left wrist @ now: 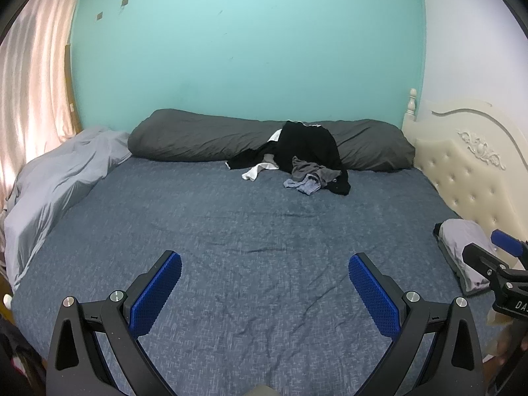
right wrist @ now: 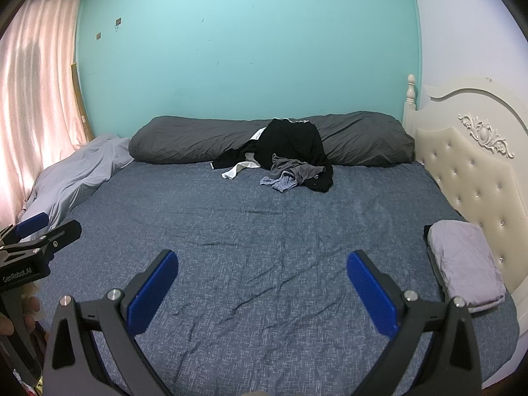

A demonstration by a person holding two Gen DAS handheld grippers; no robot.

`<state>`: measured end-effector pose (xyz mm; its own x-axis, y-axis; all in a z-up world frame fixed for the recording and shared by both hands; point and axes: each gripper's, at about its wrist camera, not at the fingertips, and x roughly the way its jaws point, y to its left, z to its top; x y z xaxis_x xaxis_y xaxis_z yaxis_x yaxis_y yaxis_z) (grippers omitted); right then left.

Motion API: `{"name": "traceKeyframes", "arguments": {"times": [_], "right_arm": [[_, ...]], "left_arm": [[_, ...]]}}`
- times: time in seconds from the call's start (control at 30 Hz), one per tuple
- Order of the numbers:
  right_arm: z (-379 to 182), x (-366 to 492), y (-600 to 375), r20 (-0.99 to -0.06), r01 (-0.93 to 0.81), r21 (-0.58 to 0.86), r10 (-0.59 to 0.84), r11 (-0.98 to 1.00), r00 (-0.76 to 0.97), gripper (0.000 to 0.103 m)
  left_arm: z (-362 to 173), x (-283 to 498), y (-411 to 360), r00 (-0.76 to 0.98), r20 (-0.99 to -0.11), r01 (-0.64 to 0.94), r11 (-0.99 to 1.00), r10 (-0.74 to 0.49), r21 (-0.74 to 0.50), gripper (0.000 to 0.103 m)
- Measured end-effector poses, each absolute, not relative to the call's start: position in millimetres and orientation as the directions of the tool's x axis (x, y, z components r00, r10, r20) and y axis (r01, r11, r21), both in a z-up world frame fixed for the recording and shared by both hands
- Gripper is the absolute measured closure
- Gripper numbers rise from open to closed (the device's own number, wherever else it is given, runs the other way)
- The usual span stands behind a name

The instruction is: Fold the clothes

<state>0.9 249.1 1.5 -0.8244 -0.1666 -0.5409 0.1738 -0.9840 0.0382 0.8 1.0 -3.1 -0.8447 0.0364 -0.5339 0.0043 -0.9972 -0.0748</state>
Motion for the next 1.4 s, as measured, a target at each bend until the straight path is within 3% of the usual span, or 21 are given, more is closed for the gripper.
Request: {"name": "traceKeyframes", "arguments": {"times": [1.4], "right_arm": [[4.0,1.5,251.0,-0.544,0.178,0.043,-0.172,-0.983,-0.821,0.000]], "left_arm": [[-9.9,5.9,10.6,-0.844,-0.536,0.012,-0.998,0.022,-0.060,0.000]]}}
